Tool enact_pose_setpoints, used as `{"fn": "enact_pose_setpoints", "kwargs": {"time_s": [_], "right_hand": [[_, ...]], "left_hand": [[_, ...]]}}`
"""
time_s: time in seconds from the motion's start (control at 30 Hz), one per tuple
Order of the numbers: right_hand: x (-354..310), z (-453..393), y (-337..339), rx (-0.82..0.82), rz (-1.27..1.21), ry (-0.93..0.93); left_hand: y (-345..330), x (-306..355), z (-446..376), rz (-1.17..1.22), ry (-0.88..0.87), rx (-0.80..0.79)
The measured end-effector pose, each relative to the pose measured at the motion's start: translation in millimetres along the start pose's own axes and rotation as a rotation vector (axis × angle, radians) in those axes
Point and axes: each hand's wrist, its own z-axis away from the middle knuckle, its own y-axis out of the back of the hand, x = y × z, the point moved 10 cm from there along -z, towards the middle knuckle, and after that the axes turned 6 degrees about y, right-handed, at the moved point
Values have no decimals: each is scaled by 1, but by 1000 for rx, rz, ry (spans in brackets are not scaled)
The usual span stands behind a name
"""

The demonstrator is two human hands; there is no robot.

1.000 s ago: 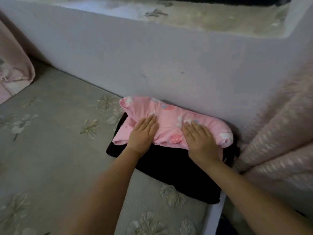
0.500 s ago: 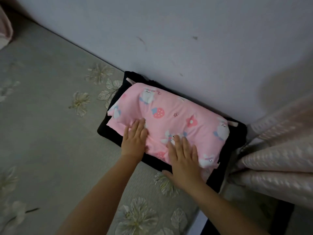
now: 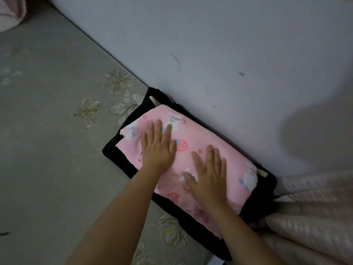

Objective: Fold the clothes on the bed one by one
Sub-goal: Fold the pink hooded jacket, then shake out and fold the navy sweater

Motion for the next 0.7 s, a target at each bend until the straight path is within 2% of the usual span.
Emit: {"fn": "enact_pose_setpoints", "kwargs": {"time_s": [0.1, 0.3, 0.53, 0.7], "right_hand": [[7, 3, -11, 86, -89, -58], [14, -18, -38, 24, -87, -99], [14, -18, -42, -131, -83, -88], [17, -10, -45, -250, -27, -51]], "left_hand": [[-17, -8, 1, 114, -30, 8], [-34, -14, -26, 298, -59, 10], [-33, -17, -25, 278, -32, -98], [-16, -30, 19, 151, -23, -122]]}}
